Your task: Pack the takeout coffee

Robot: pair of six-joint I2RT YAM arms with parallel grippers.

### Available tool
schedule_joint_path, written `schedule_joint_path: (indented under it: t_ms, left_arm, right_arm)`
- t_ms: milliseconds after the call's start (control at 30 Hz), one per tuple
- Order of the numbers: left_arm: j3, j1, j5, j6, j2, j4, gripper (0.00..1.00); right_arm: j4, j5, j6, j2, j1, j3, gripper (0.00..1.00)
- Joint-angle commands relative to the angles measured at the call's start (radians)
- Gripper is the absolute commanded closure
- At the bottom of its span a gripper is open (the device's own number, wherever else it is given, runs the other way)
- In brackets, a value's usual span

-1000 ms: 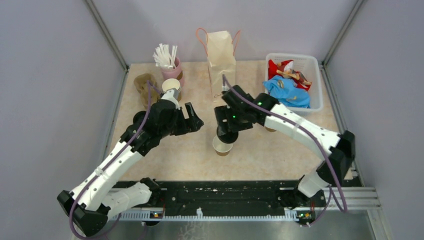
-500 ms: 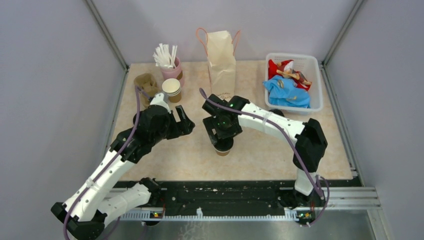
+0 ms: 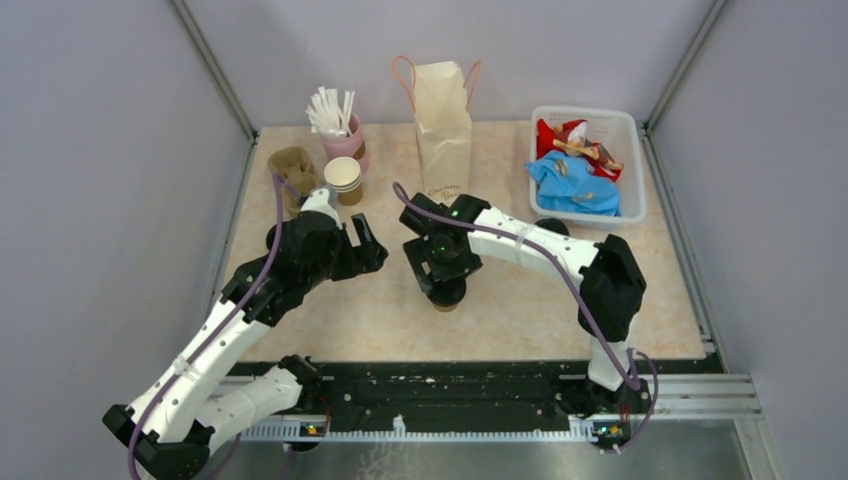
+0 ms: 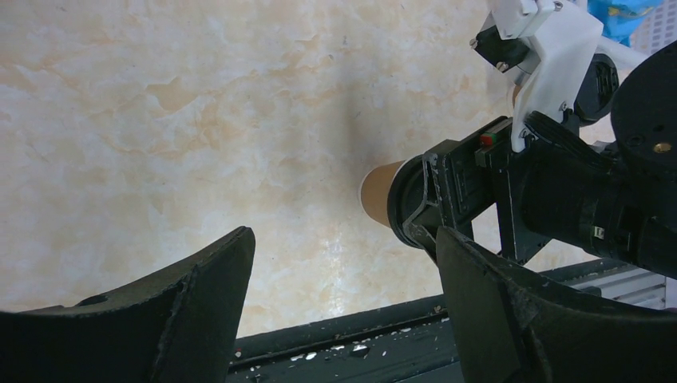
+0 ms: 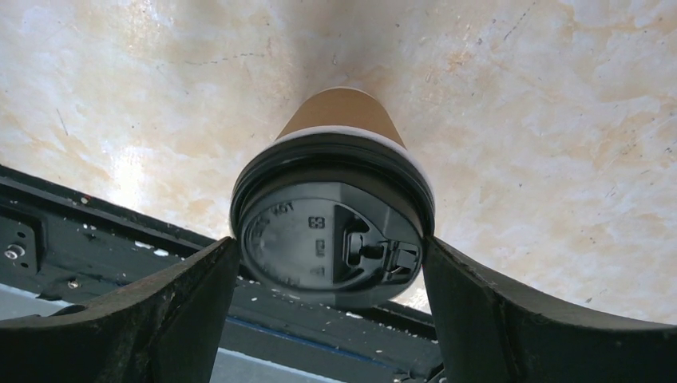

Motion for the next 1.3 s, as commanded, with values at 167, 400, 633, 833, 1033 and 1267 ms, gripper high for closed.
schedule_joint_path:
  t_ms: [167,400,633,833,1033,1267]
  left_arm:
    - [0.0,0.014,0.016,0.04,0.007,0.025,0.1]
    - [-0.009,0.02,0.069,0.046,0.02,0.049,0.08]
    - [-0.054,0.039,0.314,0.002,0.087,0.162,0.03]
    - [-0.191,0.061,0.674,-0.127,0.216,0.438,0.13]
    - [-0.178,0.069,0.829,-0.075,0.45,0.479,0.19]
    - [-0.169,0.12,0.806,-0.042,0.517,0.488,0.34]
  right_arm:
    - [-0.002,0.053,-0.001,0.023,0.013,0.053,0.16]
    - [-0.077,0.066,0.007,0.015,0.016,0.148,0.1]
    - [-0.118,-0.057,-0.03,-0.115,-0.03,0.202,0.04]
    - [0.286,-0.493,-0.024,-0.419,-0.301,-0.34,0.1]
    - [0.589,-0.763,0.009,-0.459,-0.459,-0.611,0.19]
    - [0.818,-0.93,0.06,-0.381,-0.524,-0.718,0.28]
